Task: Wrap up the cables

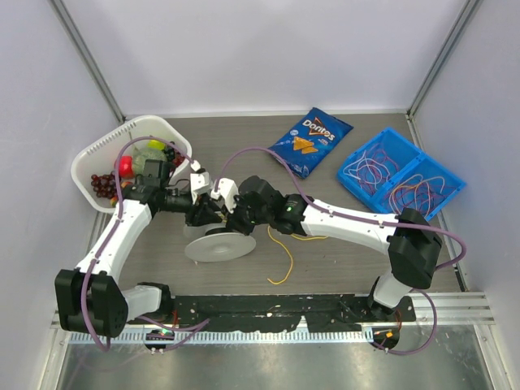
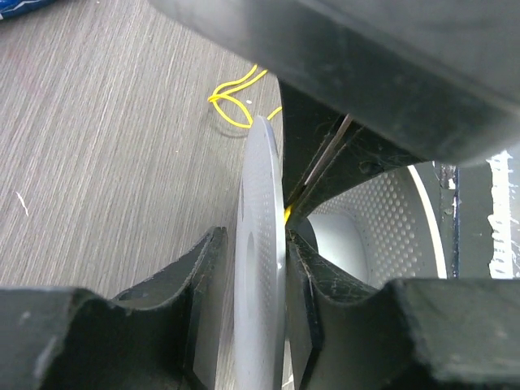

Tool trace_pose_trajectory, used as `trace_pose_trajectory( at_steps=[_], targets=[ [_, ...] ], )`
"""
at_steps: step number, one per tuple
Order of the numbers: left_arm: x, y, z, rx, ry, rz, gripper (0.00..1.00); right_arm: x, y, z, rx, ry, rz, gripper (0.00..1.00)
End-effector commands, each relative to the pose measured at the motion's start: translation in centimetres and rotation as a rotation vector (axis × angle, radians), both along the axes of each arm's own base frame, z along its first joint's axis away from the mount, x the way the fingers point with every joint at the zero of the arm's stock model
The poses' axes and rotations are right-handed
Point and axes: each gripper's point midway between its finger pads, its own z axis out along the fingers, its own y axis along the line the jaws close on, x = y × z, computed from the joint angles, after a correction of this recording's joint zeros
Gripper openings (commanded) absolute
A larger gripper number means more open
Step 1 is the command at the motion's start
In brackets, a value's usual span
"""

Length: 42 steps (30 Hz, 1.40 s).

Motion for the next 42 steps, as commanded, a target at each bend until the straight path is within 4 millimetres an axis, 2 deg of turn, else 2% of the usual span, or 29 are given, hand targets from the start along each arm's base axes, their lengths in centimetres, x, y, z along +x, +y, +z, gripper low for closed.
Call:
trace_pose_trajectory(
  at_steps=[1,8,14,18,21,22,24,25,28,31,32,36,37,38,42],
  targets=[
    [0.4,-0.4,0.9,-0.046,-0.025,0.001,0.36,0.6,1.2,2.7,0.086,-0.04,-0.015,0.01],
    [0.0,-0.5,0.5,-0.049,-0.013,-0.002,0.29,1.0,1.4,2.9,0.093,-0.042,-0.039,0.01],
    [-0.2,-0.5,0.6,-0.049,-0.014,-0.004,0.08,1.0,1.2,2.7,0.091,-0.036,-0.051,0.01],
    [-0.3,-0.5,0.8,-0.058,-0.007,-0.001,0.0,1.2,0.9,2.7,0.089,-0.035,-0.069,0.01],
    [-0.4,-0.4,1.1,-0.056,-0.018,0.001,0.0,1.1,0.5,2.9,0.082,-0.028,-0.069,0.09],
    [-0.4,-0.4,1.3,-0.055,-0.024,0.003,0.0,1.2,0.1,3.0,0.077,-0.022,-0.071,0.15],
    [-0.4,-0.5,1.8,-0.058,-0.041,0.0,0.0,1.8,-0.5,4.0,0.095,-0.033,-0.089,0.15],
    [-0.3,-0.4,2.1,-0.059,-0.05,0.002,0.0,1.1,-0.9,4.3,0.096,-0.021,-0.054,0.25],
    [0.1,-0.5,3.1,-0.065,-0.063,0.007,0.0,1.3,-2.6,4.9,0.104,-0.03,-0.046,0.37],
    [0.6,-0.5,3.9,-0.065,-0.066,0.019,0.0,1.5,-4.2,6.7,0.151,-0.036,-0.036,0.56],
    [0.8,-0.5,4.1,-0.063,-0.069,0.024,0.0,1.5,-4.4,7.2,0.163,-0.037,-0.036,0.59],
    [1.4,-0.5,5.5,-0.064,-0.081,0.053,0.0,2.4,-6.9,8.6,0.204,-0.054,-0.047,0.67],
    [1.6,-0.6,6.0,-0.067,-0.077,0.067,0.0,3.2,-7.9,8.3,0.203,-0.056,-0.072,0.67],
    [1.8,-0.6,6.6,-0.07,-0.084,0.076,0.0,3.9,-8.9,8.9,0.218,-0.071,-0.088,0.69],
    [1.7,-1.0,9.5,-0.098,-0.15,0.073,0.0,4.9,-11.6,8.8,0.242,-0.112,-0.08,0.7]
  ],
)
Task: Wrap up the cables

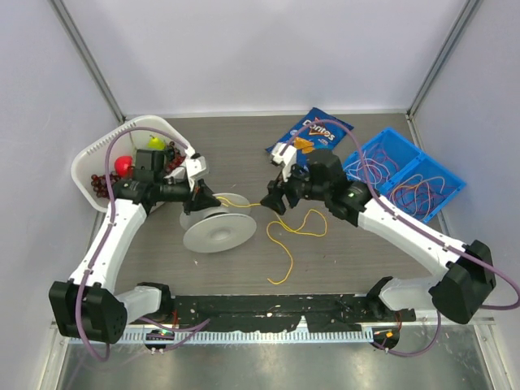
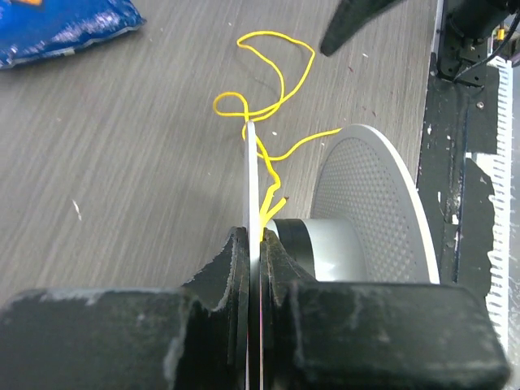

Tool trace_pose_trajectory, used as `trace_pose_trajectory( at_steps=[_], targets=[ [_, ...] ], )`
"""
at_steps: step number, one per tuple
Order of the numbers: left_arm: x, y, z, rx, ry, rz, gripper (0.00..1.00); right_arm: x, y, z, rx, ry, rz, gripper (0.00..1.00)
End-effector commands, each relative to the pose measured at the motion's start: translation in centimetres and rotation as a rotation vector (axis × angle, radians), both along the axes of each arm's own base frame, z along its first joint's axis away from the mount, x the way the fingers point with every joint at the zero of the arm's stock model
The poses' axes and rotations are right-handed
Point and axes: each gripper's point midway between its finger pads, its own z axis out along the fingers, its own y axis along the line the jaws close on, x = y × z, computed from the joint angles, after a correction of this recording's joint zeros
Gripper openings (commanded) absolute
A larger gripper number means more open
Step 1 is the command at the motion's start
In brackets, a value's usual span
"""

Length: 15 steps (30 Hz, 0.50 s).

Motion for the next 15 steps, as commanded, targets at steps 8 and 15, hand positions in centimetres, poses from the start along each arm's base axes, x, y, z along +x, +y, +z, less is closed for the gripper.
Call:
trace_pose_trajectory(
  at_steps=[8,15],
  targets=[
    [-0.7,-1.9,11.3,-0.157,-0.23,-0.048,0.0,-0.6,-3.2,1.0,0.037,-0.321,0.165,0.71],
    [-2.2,-2.4,12.3,-0.182,-0.259,-0.109,0.0,0.9,-2.2,2.6,0.091,-0.545,0.193,0.72]
  ],
)
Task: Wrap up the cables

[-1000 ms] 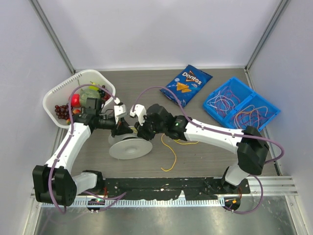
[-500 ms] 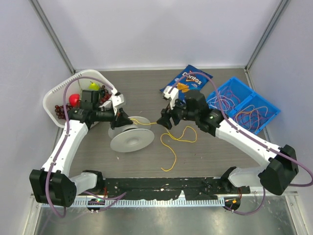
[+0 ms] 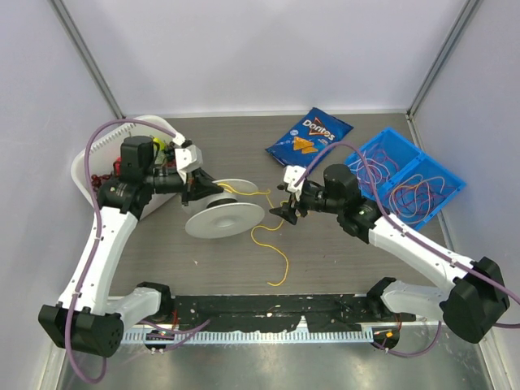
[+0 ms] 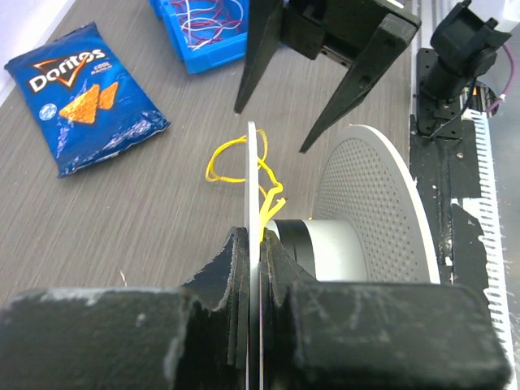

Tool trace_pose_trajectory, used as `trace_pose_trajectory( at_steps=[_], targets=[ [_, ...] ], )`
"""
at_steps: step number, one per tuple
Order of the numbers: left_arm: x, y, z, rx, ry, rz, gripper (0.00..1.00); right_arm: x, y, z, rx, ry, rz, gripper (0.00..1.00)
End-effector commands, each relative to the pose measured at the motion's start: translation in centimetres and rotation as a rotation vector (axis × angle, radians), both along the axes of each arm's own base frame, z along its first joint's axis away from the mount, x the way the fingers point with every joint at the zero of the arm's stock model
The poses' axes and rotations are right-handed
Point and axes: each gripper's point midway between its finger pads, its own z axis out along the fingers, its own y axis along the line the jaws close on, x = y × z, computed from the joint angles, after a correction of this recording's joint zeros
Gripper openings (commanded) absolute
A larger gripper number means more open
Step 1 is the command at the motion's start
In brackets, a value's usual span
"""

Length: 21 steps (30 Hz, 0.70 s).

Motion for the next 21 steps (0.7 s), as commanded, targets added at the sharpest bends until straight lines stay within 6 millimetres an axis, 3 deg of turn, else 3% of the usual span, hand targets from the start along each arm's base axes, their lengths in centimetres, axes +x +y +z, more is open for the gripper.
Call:
trace_pose_trajectory(
  at_steps=[1,10,12,19,21],
  targets=[
    [-1.6,-0.9,3.2,-0.058,-0.092,-0.083,0.0,1.6,1.2,4.3,0.107,-0.271,0.044,0.72],
    [-2.2,-1.3,4.4,-0.072,-0.095,-0.09,0.0,0.2,3.0,2.6,0.118,-0.271,0.204,0.65],
    [-2.3,-1.4,4.8,-0.083,-0.095,-0.091,0.0,0.1,3.3,2.1,0.114,-0.259,0.218,0.56],
    [-1.4,-1.5,6.7,-0.138,-0.072,-0.032,0.0,0.3,2.7,0.8,0.081,-0.217,0.186,0.03],
    [-1.1,-1.5,7.3,-0.161,-0.077,-0.018,0.0,0.0,2.3,0.0,0.07,-0.192,0.171,0.01]
  ],
)
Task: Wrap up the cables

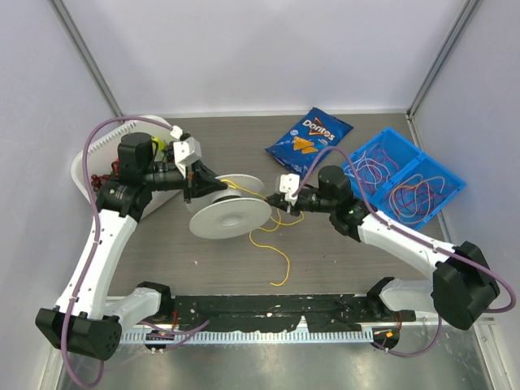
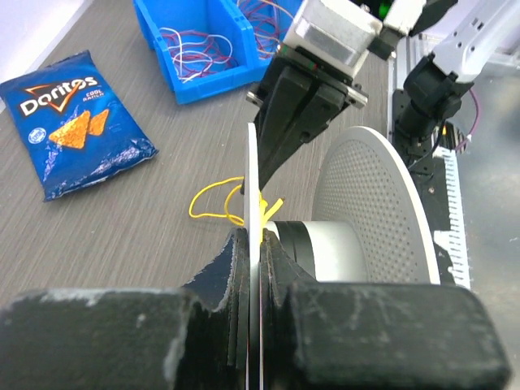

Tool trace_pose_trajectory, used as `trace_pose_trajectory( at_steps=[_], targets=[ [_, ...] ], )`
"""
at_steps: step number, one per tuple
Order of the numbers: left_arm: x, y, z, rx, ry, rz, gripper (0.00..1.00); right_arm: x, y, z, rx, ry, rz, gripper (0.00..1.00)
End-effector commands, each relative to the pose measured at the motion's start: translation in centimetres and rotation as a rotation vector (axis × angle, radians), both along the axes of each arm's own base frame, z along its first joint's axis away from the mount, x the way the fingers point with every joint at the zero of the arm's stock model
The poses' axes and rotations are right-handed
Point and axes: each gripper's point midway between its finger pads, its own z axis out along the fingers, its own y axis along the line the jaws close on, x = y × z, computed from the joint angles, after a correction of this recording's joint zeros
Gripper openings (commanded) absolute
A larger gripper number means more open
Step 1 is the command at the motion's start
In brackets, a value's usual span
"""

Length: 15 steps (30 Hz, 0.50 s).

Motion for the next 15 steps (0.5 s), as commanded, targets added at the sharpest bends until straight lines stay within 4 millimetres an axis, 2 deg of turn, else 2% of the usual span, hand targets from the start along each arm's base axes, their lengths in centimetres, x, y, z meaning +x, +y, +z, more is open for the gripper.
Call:
trace_pose_trajectory(
  at_steps=[1,10,12,13,15],
  targets=[
    [0.0,-0.4,5.3,-0.109,-0.11,0.012,0.0,-0.4,-0.6,0.5,0.014,-0.014,-0.011,0.01],
    [1.1,-0.2,6.8,-0.17,-0.086,0.051,0.0,0.4,-2.4,0.0,0.006,0.039,-0.077,0.01],
    [1.4,-0.2,7.4,-0.186,-0.074,0.066,0.0,0.7,-2.4,0.2,0.015,0.058,-0.094,0.24],
    [1.8,-0.2,7.9,-0.195,-0.068,0.085,0.0,1.0,-2.5,0.8,0.023,0.059,-0.106,0.43],
    [2.4,-0.1,8.8,-0.208,-0.056,0.12,0.0,1.7,-2.8,1.5,0.044,0.083,-0.153,0.56]
  ],
)
